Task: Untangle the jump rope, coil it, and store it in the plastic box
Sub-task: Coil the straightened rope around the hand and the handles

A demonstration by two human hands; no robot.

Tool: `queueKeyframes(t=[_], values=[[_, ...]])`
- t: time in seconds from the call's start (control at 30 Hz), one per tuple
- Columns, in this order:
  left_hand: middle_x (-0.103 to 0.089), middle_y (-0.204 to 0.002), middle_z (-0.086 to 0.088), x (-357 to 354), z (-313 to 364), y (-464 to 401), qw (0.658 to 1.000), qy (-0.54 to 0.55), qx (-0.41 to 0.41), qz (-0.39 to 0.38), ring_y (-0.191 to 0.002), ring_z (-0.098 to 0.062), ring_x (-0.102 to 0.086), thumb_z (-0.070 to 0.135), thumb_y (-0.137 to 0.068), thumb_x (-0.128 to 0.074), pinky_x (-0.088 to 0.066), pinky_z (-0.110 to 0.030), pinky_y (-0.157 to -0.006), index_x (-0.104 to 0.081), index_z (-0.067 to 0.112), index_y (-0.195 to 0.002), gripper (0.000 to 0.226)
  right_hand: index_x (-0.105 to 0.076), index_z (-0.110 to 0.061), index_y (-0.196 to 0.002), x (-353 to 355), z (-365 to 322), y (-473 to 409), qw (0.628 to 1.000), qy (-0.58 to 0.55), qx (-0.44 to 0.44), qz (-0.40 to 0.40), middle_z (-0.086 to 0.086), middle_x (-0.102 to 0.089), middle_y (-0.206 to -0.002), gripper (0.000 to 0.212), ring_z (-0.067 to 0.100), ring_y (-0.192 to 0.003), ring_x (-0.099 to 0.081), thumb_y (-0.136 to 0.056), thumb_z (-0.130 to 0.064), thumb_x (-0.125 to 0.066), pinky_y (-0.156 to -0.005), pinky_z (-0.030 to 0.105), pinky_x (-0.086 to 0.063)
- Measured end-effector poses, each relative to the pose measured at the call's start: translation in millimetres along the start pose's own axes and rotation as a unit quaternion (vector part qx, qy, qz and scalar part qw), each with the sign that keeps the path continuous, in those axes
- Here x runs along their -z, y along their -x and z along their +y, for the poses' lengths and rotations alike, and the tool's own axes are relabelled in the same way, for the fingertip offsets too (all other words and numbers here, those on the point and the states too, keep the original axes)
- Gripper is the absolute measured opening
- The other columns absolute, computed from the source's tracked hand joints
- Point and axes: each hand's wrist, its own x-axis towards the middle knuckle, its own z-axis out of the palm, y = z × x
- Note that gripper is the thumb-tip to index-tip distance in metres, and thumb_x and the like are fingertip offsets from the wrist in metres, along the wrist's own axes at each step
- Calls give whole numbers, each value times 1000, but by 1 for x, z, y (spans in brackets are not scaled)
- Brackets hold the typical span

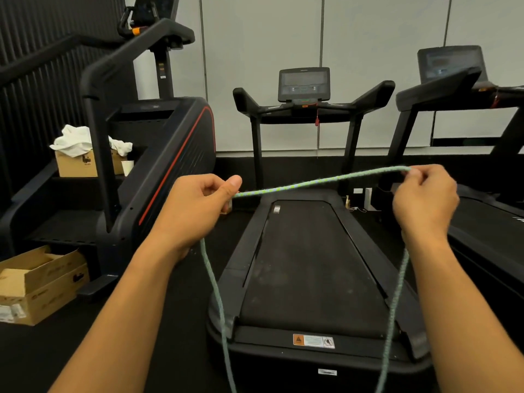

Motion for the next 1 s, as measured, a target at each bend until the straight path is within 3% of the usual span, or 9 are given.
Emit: queueKeyframes(t=[0.1,0.23,0.3,0.37,0.47,0.6,0.77,0.9,1.0], values=[[-57,-55,7,-1,1,-2,998,55,-21,32,-53,-7,-49,28,-93,-67,-37,-22,-49,-69,15,-74,23,-63,-13,-116,-4,-6,6,997,24,13,-69,9,-64,-111,26,16,-87,-58,-97,-13,-45,-70,27,-44],[-66,-67,-4,-26,18,6,995,53,-81,23,-53,-1,-54,21,-93,-67,-41,-13,-52,-70,9,-86,14,-59,-26,-130,-20,-42,49,941,22,180,-287,-1,-60,-130,46,15,-115,-58,-85,-17,-58,-102,37,-46],[-70,-74,-13,-38,23,11,992,52,-112,4,-55,-7,-60,19,-92,-67,-48,-21,-53,-69,9,-87,12,-59,-29,-128,-29,-58,77,876,-26,193,-440,-5,-68,-118,45,13,-101,-66,-84,-20,-63,-94,39,-54],[-70,-71,-12,-43,22,12,991,44,-123,-8,-57,-13,-62,23,-93,-66,-50,-28,-53,-66,11,-85,15,-61,-26,-117,-36,-62,92,846,-30,217,-487,-2,-73,-97,28,14,-78,-70,-89,-22,-60,-76,40,-59],[-64,-57,6,-39,21,13,993,80,-75,-48,-45,1,-51,27,-97,-59,-38,-11,-47,-63,11,-83,21,-70,-21,-105,-34,-56,81,833,17,297,-467,-6,-67,-76,19,3,-64,-59,-98,-31,-55,-61,29,-48],[-65,-67,-3,-30,15,14,994,38,-16,-104,-51,-16,-43,40,-100,-51,-33,-24,-47,-64,5,-96,38,-71,-20,-84,-28,-41,52,879,22,268,-394,-8,-48,-55,27,3,-48,-43,-100,-30,-52,-51,21,-32],[-57,-64,-5,-16,10,11,995,21,0,-98,-47,-10,-41,45,-99,-48,-34,-22,-46,-69,10,-82,44,-67,-24,-82,-21,-16,11,975,-74,109,-178,-8,-52,-66,29,9,-62,-46,-101,-31,-47,-66,37,-40],[-53,-60,0,-4,4,6,997,30,21,-75,-43,-4,-40,45,-100,-46,-31,-21,-44,-70,9,-85,46,-61,-28,-80,-12,8,-11,986,-159,-39,-28,-5,-54,-74,30,15,-72,-52,-102,-34,-42,-69,40,-48],[-48,-58,2,-1,2,5,997,55,19,-44,-44,-4,-37,42,-99,-52,-30,-20,-43,-69,14,-77,40,-66,-15,-96,-11,20,-18,979,-168,-114,-2,-1,-57,-84,30,15,-78,-54,-102,-30,-41,-68,33,-46]])
